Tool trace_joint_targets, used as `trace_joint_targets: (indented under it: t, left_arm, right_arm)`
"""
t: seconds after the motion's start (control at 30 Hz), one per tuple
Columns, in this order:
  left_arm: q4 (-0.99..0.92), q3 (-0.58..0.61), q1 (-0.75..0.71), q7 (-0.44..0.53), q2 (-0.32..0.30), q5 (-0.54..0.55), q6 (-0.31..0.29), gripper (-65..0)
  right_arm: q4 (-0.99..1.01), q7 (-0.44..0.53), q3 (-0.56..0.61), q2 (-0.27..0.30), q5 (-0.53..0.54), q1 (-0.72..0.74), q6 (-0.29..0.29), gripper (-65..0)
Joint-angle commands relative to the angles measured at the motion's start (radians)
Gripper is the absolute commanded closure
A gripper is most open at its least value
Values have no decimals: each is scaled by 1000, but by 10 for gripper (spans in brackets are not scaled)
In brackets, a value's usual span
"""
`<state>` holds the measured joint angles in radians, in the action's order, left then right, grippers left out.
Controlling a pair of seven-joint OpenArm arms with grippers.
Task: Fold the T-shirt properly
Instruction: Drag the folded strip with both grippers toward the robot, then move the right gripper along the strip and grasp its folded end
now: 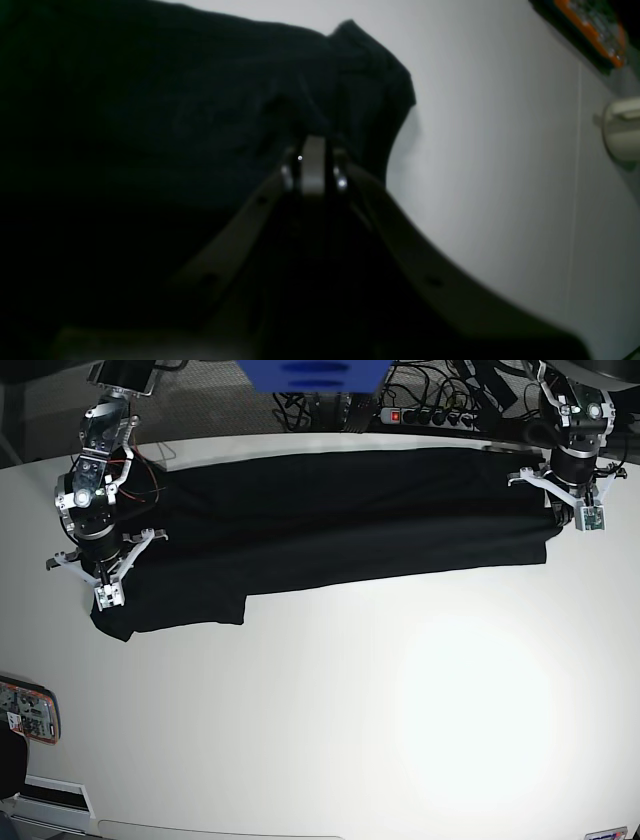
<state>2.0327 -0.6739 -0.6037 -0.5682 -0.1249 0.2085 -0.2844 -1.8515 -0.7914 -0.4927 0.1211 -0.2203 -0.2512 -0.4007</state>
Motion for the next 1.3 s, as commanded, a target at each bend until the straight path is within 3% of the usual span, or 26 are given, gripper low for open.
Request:
trace_joint_targets:
  t: [0.0, 0.37, 0.9, 1.0, 1.07, 1.27]
  left_arm:
    - [21, -8, 0, 27, -8, -2, 11, 0]
    - [20, -5, -35, 27, -8, -7, 11, 0]
    - [-31, 53, -71, 21, -14, -14, 11, 0]
    - [-36, 53, -71, 21, -17, -54, 12, -74]
    - [-20, 59, -71, 23, -17, -117, 11, -87]
    - [56, 118, -68, 23, -12, -172, 4, -90]
  right_arm:
    - [-30, 19, -19, 13, -8, -6, 15, 0]
    - [-64, 22, -33, 10, -8, -112, 15, 0]
    - [-63, 25, -31, 10, -8, -110, 15, 0]
    - [-63, 25, -31, 10, -8, -110, 15, 0]
    - [-63, 25, -31, 10, -8, -110, 15, 0]
    - [-63, 25, -30, 10, -8, -110, 15, -147]
